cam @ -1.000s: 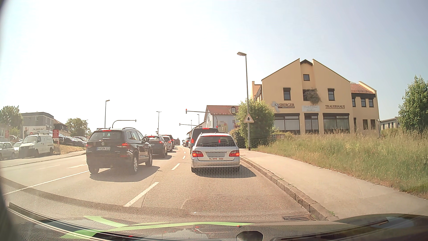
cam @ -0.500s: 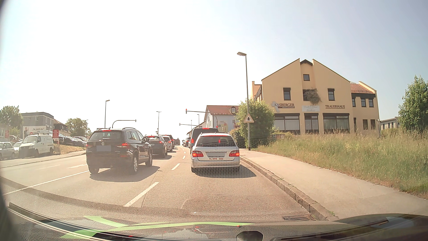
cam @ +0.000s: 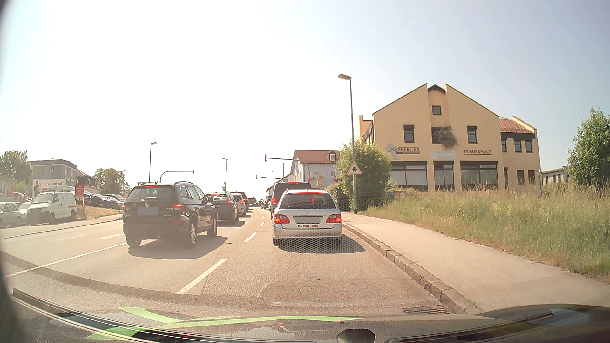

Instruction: Follow the waypoints while adhering to traffic rules and regulations

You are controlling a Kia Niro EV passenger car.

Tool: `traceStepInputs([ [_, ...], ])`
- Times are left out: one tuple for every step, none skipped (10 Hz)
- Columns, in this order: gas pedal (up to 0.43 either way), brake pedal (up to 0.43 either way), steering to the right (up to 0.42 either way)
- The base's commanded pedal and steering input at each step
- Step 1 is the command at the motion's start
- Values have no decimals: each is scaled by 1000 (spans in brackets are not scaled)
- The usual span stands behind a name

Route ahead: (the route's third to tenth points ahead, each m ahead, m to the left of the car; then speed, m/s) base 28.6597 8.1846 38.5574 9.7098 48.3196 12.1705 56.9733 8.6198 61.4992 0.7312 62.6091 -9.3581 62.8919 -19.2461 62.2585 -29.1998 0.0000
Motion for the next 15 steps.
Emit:
traceStepInputs([
  [0,268,-25],
  [0,274,-24],
  [0,268,-25],
  [0,274,-24],
  [0,268,-25],
  [0,274,-25],
  [0,268,-25],
  [0,268,-25],
  [0,268,-25],
  [0,268,-25],
  [0,268,-24],
  [0,268,-25],
  [0,268,-25],
  [0,274,-25],
  [0,268,-25],
])
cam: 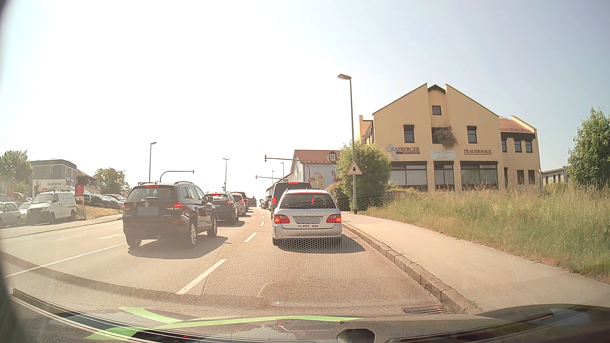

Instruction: Follow the waypoints while adhering to traffic rules and regulations

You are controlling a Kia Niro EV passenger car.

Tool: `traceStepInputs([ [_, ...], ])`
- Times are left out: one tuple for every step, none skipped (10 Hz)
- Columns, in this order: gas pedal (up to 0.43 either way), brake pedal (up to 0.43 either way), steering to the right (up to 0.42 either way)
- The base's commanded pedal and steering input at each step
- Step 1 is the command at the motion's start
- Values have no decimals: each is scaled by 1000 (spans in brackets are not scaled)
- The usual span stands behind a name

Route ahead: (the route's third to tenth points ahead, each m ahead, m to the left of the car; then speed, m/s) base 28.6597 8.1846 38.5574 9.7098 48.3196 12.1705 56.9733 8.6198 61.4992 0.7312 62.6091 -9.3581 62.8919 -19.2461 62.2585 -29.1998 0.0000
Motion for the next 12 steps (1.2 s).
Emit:
traceStepInputs([
  [0,268,-24],
  [0,274,-24],
  [0,274,-24],
  [0,268,-25],
  [0,274,-25],
  [0,274,-24],
  [0,274,-25],
  [0,274,-25],
  [0,268,-25],
  [0,274,-24],
  [0,274,-25],
  [0,274,-25],
])
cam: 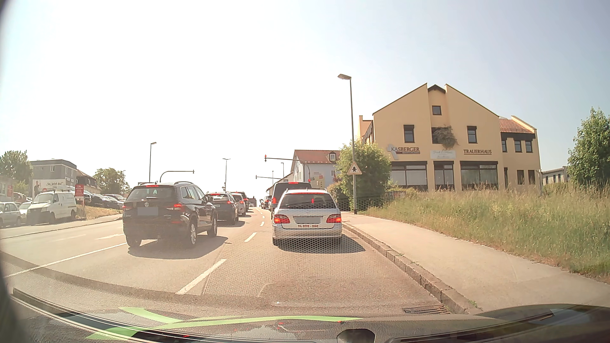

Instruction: Follow the waypoints while adhering to traffic rules and regulations

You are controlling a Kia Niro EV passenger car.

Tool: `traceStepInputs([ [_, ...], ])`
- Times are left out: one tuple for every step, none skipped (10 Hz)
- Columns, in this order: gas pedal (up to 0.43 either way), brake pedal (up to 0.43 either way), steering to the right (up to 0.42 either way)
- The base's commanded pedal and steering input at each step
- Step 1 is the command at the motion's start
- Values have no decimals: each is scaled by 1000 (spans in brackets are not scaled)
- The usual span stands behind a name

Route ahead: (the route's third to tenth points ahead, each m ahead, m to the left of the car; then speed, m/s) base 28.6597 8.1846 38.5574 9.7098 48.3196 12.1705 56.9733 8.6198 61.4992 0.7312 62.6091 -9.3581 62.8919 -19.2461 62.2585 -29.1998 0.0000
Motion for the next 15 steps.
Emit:
traceStepInputs([
  [0,268,-25],
  [0,274,-25],
  [0,274,-25],
  [0,274,-24],
  [0,274,-25],
  [0,274,-25],
  [0,274,-24],
  [0,274,-25],
  [0,274,-24],
  [0,268,-24],
  [0,274,-25],
  [0,274,-25],
  [0,274,-25],
  [0,274,-25],
  [0,274,-25],
])
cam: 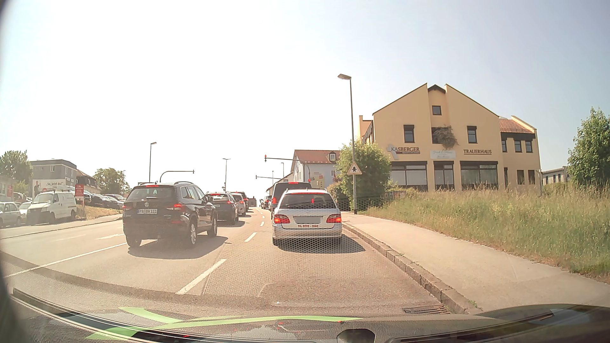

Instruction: Follow the waypoints while adhering to traffic rules and regulations

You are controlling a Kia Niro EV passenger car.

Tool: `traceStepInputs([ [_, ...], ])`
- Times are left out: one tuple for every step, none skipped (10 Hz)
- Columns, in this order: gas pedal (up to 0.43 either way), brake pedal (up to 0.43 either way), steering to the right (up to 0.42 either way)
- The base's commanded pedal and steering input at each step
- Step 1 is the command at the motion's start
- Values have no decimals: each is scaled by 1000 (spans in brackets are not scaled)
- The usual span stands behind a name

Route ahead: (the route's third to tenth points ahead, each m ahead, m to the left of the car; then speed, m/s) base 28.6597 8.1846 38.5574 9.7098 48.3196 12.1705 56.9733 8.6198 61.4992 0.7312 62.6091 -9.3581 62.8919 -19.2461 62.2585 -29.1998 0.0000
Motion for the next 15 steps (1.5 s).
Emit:
traceStepInputs([
  [0,274,-25],
  [0,274,-24],
  [0,274,-25],
  [0,274,-25],
  [0,274,-24],
  [0,274,-25],
  [0,274,-25],
  [0,268,-25],
  [0,274,-25],
  [0,274,-25],
  [0,274,-24],
  [0,274,-25],
  [0,274,-24],
  [0,274,-25],
  [0,268,-24],
])
